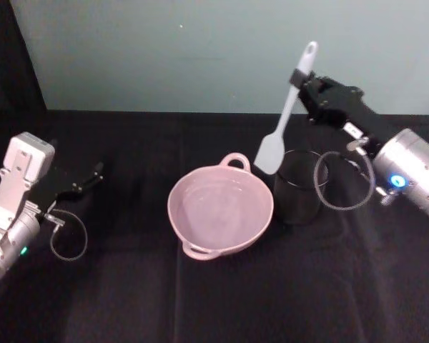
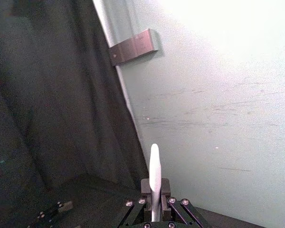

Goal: Use the one hand to pick up the spoon and stir the clear water in the bowl.

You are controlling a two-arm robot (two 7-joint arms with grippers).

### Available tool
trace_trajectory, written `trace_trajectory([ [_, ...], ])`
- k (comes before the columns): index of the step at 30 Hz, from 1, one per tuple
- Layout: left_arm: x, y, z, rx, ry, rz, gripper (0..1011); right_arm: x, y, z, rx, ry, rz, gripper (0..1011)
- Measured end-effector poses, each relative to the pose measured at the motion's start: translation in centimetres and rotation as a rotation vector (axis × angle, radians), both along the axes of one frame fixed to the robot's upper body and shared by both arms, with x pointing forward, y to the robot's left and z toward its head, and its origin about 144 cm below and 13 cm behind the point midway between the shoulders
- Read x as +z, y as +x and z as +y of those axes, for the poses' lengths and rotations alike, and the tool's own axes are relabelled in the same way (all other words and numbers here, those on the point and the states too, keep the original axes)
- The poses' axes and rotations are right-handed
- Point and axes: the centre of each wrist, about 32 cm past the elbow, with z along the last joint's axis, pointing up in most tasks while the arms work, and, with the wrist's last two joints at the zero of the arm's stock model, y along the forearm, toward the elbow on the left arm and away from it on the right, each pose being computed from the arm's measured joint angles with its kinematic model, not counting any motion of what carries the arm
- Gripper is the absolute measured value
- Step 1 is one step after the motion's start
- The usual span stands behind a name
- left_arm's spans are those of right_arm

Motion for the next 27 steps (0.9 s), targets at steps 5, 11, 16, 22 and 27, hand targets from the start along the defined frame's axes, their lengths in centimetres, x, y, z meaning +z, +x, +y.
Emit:
trace_trajectory([
  [5,0.0,0.0,0.0,0.0,0.0,0.0,1011,0.4,0.1,-1.7,-0.034,0.022,0.015,110],
  [11,0.0,0.0,0.0,0.0,0.0,0.0,1011,0.0,0.7,-3.1,-0.075,0.046,0.038,110],
  [16,0.0,0.0,0.0,0.0,0.0,0.0,1011,-0.8,1.9,-4.0,-0.103,0.067,0.066,110],
  [22,0.0,0.0,0.0,0.0,0.0,0.0,1011,-2.0,2.7,-4.2,-0.106,0.083,0.13,110],
  [27,0.0,0.0,0.0,0.0,0.0,0.0,1011,-2.9,3.0,-4.2,-0.105,0.09,0.165,110],
])
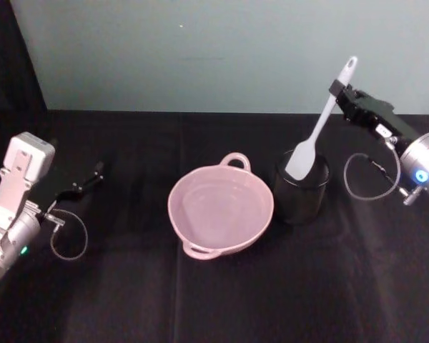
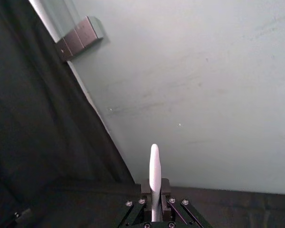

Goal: Use the one hand to pick up the spoon and stir the clear water in the bowl.

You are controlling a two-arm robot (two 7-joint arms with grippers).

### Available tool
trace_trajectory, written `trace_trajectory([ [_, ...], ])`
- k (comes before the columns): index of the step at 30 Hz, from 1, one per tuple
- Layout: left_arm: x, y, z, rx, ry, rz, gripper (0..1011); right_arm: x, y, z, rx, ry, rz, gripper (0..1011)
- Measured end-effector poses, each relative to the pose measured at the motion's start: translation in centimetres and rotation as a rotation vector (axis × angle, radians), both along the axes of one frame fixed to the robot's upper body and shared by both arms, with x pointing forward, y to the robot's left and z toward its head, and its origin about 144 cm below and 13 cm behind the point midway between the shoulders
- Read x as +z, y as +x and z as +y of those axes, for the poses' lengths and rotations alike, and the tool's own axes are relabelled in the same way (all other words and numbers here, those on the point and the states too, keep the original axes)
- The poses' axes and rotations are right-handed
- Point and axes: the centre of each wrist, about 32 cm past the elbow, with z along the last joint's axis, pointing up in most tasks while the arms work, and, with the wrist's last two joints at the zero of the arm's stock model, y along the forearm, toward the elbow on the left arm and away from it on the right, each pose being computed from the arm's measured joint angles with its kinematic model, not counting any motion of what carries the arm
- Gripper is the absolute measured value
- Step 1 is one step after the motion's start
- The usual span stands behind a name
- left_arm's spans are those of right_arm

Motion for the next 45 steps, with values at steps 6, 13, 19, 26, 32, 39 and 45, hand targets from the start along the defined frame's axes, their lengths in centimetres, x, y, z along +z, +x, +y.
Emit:
trace_trajectory([
  [6,0.0,0.0,0.0,0.0,0.0,0.0,1011,-1.1,0.3,0.1,0.011,-0.002,0.034,110],
  [13,0.0,0.0,0.0,0.0,0.0,0.0,1011,-2.0,0.4,0.1,0.023,-0.009,0.05,110],
  [19,0.0,0.0,0.0,0.0,0.0,0.0,1011,-2.6,0.4,0.2,0.025,-0.018,0.059,111],
  [26,0.0,0.0,0.0,0.0,0.0,0.0,1011,-3.3,0.4,0.4,0.028,-0.009,0.082,110],
  [32,0.0,0.0,0.0,0.0,0.0,0.0,1011,-3.7,0.5,0.5,0.023,-0.013,0.097,110],
  [39,0.0,0.0,0.0,0.0,0.0,0.0,1011,-4.0,0.6,0.3,0.022,0.004,0.112,110],
  [45,0.0,0.0,0.0,0.0,0.0,0.0,1011,-4.0,0.6,0.3,0.022,0.003,0.113,110],
])
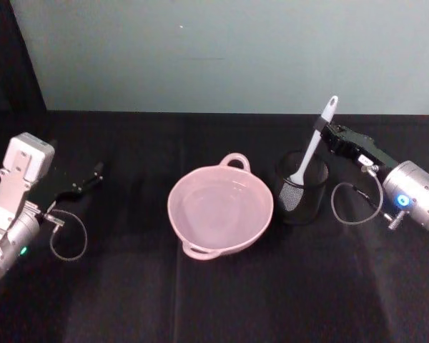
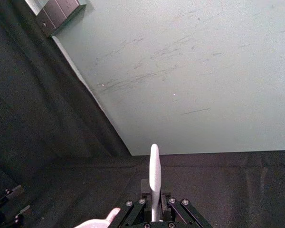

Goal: Use the one hand to pick up the spoon and stir the clear water in the bowl.

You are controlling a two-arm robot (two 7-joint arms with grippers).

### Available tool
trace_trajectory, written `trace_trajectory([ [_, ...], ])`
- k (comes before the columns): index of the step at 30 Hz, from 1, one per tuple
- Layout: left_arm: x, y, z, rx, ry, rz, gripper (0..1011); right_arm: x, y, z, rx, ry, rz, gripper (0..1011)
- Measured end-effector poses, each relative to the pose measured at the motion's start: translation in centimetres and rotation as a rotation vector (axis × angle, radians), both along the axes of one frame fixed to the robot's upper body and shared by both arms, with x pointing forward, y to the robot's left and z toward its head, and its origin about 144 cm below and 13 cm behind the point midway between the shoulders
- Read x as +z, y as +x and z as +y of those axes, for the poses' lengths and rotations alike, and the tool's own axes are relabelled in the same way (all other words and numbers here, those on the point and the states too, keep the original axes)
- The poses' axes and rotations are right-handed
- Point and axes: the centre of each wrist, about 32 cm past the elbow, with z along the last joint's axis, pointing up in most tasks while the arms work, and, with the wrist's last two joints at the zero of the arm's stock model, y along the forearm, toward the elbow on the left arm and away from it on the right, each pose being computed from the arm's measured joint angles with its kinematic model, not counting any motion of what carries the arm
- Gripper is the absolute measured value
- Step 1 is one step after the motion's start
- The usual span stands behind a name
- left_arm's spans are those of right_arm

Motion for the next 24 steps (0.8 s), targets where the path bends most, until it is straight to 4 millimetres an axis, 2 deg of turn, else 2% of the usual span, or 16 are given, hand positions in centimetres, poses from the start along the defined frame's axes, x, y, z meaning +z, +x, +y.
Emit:
trace_trajectory([
  [4,0.0,0.0,0.0,0.0,0.0,0.0,1011,0.02,-0.01,0.02,0.0,-0.001,-0.001,136],
  [6,0.0,0.0,0.0,0.0,0.0,0.0,1011,0.03,-0.01,0.02,0.0,-0.002,-0.001,185],
  [10,0.0,0.0,0.0,0.0,0.0,0.0,1011,0.04,-0.02,0.04,0.0,-0.003,-0.002,336],
  [14,0.0,0.0,0.0,0.0,0.0,0.0,1011,0.04,-0.02,0.04,0.0,-0.003,-0.002,420],
  [17,0.0,0.0,0.0,0.0,0.0,0.0,1011,0.04,-0.03,0.04,0.0,-0.004,-0.002,565],
  [24,0.0,0.0,0.0,0.0,0.0,0.0,1011,0.05,-0.04,0.05,0.0,-0.004,-0.003,783],
])
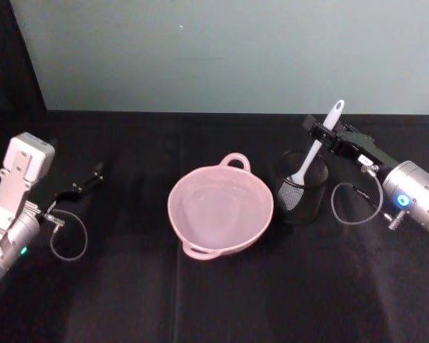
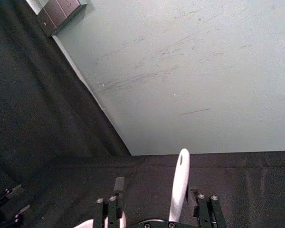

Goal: Use the one hand to pick up the spoon and stir the clear water in the bowl.

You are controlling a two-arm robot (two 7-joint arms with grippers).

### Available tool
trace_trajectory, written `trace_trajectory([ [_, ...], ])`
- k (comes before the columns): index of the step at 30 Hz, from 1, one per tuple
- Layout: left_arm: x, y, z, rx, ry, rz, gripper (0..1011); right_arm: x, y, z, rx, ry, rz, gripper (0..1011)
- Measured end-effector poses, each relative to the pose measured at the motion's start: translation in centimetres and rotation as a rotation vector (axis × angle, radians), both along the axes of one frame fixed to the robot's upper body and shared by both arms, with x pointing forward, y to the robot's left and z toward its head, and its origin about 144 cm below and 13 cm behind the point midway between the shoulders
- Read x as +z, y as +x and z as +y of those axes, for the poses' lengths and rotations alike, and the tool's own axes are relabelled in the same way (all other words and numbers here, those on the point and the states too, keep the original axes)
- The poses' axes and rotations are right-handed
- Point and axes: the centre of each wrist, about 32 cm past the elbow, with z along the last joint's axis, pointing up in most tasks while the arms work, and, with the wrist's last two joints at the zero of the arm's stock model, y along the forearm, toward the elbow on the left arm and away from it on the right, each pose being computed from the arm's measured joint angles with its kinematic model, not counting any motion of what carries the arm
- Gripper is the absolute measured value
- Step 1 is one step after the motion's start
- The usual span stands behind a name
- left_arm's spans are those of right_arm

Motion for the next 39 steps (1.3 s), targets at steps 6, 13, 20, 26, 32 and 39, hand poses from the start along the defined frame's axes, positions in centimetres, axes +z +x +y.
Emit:
trace_trajectory([
  [6,0.0,0.0,0.0,0.0,0.0,0.0,1011,0.0,-0.1,-0.3,-0.002,-0.039,-0.019,940],
  [13,0.0,0.0,0.0,0.0,0.0,0.0,1011,-0.2,-0.4,-0.4,-0.045,-0.159,-0.08,1003],
  [20,0.0,0.0,0.0,0.0,0.0,0.0,1011,-0.6,-0.8,-0.5,-0.108,-0.319,-0.163,1003],
  [26,0.0,0.0,0.0,0.0,0.0,0.0,1011,-0.2,-2.3,-0.9,-0.123,-0.39,-0.226,1002],
  [32,0.0,0.0,0.0,0.0,0.0,0.0,1011,0.3,-5.1,-2.3,-0.166,-0.455,-0.288,1003],
  [39,0.0,0.0,0.0,0.0,0.0,0.0,1011,-0.2,-7.3,-4.2,-0.253,-0.498,-0.316,1003],
])
